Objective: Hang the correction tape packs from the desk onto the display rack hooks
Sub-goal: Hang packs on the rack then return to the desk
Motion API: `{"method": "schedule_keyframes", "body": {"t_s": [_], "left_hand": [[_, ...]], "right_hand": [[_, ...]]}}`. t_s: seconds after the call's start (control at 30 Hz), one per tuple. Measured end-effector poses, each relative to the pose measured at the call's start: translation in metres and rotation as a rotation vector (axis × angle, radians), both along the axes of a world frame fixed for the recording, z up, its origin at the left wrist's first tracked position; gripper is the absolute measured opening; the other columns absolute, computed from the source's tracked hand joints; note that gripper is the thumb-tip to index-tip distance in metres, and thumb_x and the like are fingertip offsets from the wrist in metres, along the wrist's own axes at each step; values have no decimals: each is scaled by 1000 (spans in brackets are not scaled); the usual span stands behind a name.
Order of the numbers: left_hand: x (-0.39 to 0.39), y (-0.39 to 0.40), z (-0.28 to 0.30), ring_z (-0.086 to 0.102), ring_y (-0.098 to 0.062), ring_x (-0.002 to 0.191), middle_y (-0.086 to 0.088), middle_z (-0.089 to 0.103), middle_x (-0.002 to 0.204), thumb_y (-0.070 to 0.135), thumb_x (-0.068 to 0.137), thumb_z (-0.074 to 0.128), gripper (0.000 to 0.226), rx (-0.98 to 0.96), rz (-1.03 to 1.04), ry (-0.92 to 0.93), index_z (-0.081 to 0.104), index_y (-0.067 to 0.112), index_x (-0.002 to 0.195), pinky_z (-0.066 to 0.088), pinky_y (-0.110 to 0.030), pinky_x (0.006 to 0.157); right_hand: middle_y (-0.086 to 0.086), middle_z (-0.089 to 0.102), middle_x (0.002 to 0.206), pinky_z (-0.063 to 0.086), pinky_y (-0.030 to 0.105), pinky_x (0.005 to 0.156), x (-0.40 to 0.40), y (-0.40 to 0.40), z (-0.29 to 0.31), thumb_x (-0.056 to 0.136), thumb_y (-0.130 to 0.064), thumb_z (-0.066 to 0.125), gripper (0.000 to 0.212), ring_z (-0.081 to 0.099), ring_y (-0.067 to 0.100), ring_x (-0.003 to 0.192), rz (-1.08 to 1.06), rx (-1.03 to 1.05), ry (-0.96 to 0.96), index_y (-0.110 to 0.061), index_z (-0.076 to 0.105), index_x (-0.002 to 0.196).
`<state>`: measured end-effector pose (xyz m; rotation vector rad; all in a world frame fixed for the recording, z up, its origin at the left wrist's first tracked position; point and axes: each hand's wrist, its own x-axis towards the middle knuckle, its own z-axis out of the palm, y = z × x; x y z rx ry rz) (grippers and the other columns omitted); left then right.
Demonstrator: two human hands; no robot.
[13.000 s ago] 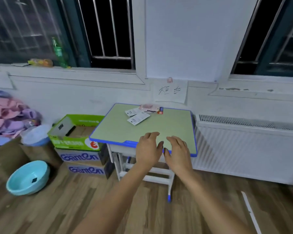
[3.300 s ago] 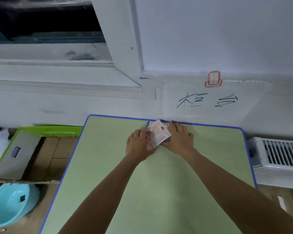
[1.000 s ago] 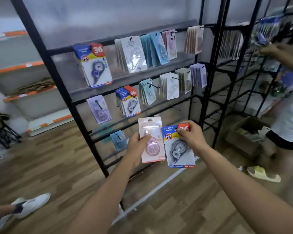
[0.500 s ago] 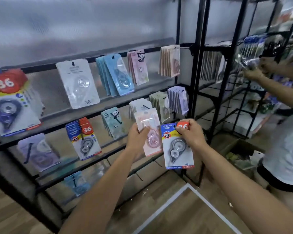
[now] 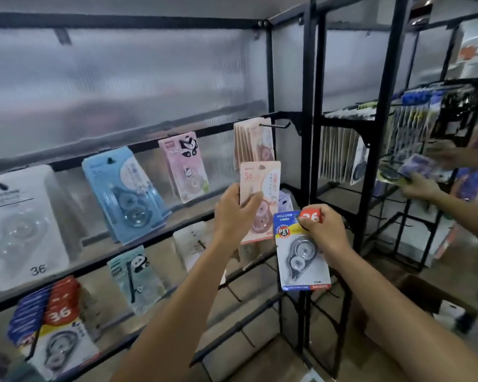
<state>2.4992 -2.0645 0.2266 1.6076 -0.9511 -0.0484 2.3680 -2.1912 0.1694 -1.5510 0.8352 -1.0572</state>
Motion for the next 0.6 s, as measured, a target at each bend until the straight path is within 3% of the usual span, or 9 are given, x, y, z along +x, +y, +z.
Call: {"method": "schedule_keyframes", "body": {"t_s": [0.13,0.23,0.3,0.43,0.5,0.6], "left_hand": [[11,-50,23,64,1,74,17,65,86,28,88,66,10,5,-15,-149,56,29,84,47,-11,51],[15,-82,33,61,11,70,24,62,80,30,86,67,11,19,-21,-172,57,32,83,41,-5,48],[16,-101,39,63,7,74,23,63,83,32,86,67,11,18,-9,-184,62,25,92,43,-5,51],[18,-131,44,59,15,68,27,59,75,33,86,68,12,-29,71,-193,56,30,84,41,-4,51],[15,-139,40,60,14,68,28,58,74,31,86,68,13,-43,92,-192,56,30,84,47,-9,52],[14,-148,32,66,-1,72,17,65,82,26,86,69,13,-104,129,-197,62,16,90,58,-26,58]], "right_hand": [[-4,65,80,45,21,53,11,-42,-7,81,-12,71,19,64,10,68,-11,36,-3,-26,58,80],[0,66,83,48,27,62,23,-67,-13,80,-10,70,17,64,16,74,17,64,5,-24,60,81],[-2,66,82,47,26,62,32,-82,-17,80,-9,71,17,63,14,74,60,68,16,-23,62,80],[-10,65,74,42,18,58,43,-112,-28,78,-6,72,19,59,4,67,180,66,81,-23,63,75],[-7,65,73,44,22,61,46,-124,-34,78,-4,72,21,59,10,69,231,79,94,-22,63,75],[-3,66,73,45,19,55,56,-135,-34,81,-5,72,19,63,9,65,306,123,107,-20,61,79]]}}
